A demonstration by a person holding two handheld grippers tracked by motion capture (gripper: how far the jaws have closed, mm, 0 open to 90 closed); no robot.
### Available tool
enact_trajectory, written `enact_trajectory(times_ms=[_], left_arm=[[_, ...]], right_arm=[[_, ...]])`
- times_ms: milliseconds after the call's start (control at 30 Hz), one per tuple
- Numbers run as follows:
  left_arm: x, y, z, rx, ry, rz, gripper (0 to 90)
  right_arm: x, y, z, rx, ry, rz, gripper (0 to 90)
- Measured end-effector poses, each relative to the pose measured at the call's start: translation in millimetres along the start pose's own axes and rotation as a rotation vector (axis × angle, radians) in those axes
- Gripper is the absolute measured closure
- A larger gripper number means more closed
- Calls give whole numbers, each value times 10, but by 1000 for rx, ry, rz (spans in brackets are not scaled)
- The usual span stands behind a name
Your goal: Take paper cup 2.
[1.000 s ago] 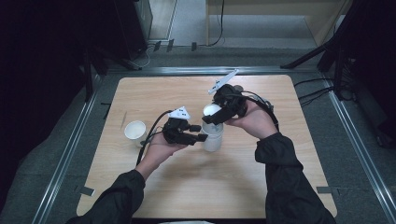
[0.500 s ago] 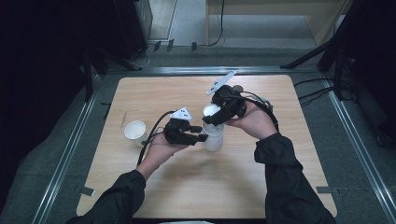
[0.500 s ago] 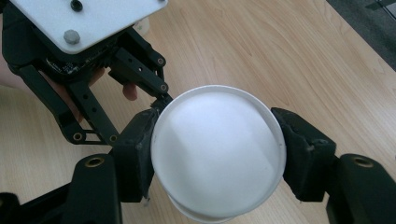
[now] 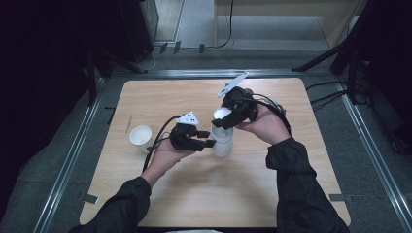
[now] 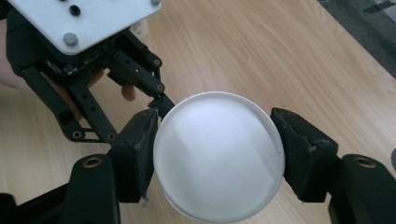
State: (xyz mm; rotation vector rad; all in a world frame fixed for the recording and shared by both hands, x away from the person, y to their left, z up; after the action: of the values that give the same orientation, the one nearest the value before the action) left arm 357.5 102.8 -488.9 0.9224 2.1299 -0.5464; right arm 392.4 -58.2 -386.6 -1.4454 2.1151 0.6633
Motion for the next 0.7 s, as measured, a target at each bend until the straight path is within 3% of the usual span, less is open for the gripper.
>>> enact_trajectory(times_ms=[400,533,700], left_arm=[[-22,-12,-44,5,-19,6,529],[-48,-19,-87,18,-46,1,521],[-54,4,-76,10,-36,-18,523]], right_arm=[[-12,13,-51,-14,-11,11,358],[-11,10,-61,-13,-12,12,361],[-18,24,-61,-22,-17,13,369]])
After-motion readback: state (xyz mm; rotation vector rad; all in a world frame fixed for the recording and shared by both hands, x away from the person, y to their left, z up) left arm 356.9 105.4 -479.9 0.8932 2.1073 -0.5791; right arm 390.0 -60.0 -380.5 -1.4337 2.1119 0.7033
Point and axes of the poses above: each handheld gripper's, and its own axes: z roughly forward along the jaws, x roughly out of its underside, y roughly to its left, the point moved 3 cm from there along z, roughly forward along the jaws, and after that the axes turned 10 degrees about -x, right-handed, at the moved point
